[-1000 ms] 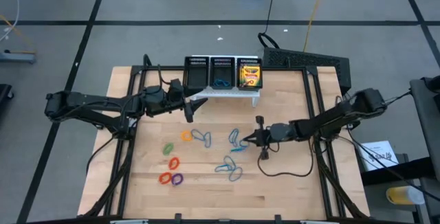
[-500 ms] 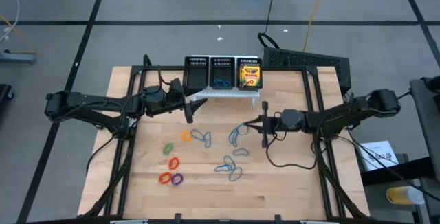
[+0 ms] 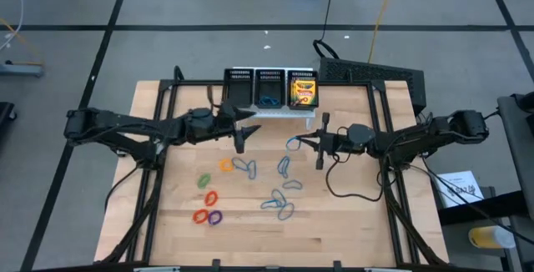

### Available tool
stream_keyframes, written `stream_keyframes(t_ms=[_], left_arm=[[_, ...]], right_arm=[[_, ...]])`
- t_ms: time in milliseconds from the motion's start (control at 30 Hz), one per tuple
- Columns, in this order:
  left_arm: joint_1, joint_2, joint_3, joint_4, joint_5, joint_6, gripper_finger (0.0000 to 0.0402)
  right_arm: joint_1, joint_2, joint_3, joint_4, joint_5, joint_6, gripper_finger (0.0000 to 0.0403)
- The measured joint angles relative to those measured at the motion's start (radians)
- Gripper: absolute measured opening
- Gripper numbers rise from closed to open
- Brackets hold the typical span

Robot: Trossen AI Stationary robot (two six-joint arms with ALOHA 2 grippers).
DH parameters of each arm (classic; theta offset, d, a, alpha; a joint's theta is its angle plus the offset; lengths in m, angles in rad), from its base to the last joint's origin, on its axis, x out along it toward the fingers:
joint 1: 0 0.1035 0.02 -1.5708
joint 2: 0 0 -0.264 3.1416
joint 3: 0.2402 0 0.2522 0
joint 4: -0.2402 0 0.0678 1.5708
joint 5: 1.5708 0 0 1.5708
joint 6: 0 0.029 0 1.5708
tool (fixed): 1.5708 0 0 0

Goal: Pick & Place Office Desk Supplies
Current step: Put the blue rubber band into the middle black bin

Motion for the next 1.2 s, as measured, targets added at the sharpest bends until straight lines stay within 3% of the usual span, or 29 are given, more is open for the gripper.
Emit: stream_keyframes(t_ms=[267, 567, 933, 1200], left_arm=[[-0.036, 0.164, 0.0, 0.219, 0.161, 0.002, 0.0255], [-0.047, 0.287, 0.0, 0.371, 0.164, -0.006, 0.0255], [-0.053, 0.308, 0.02, 0.374, 0.146, 0.006, 0.0257], [-0.082, 0.448, 0.122, 0.353, 0.146, 0.083, 0.0308]], right_arm=[[0.001, 0.0, 0.0, 0.0, 0.003, -0.002, 0.0], [0.001, 0.0, 0.0, 0.015, 0.002, 0.001, 0.0], [0.002, 0.0, 0.0, 0.03, 0.001, 0.003, 0.0], [0.002, 0.0, 0.0, 0.05, -0.053, 0.023, 0.0]])
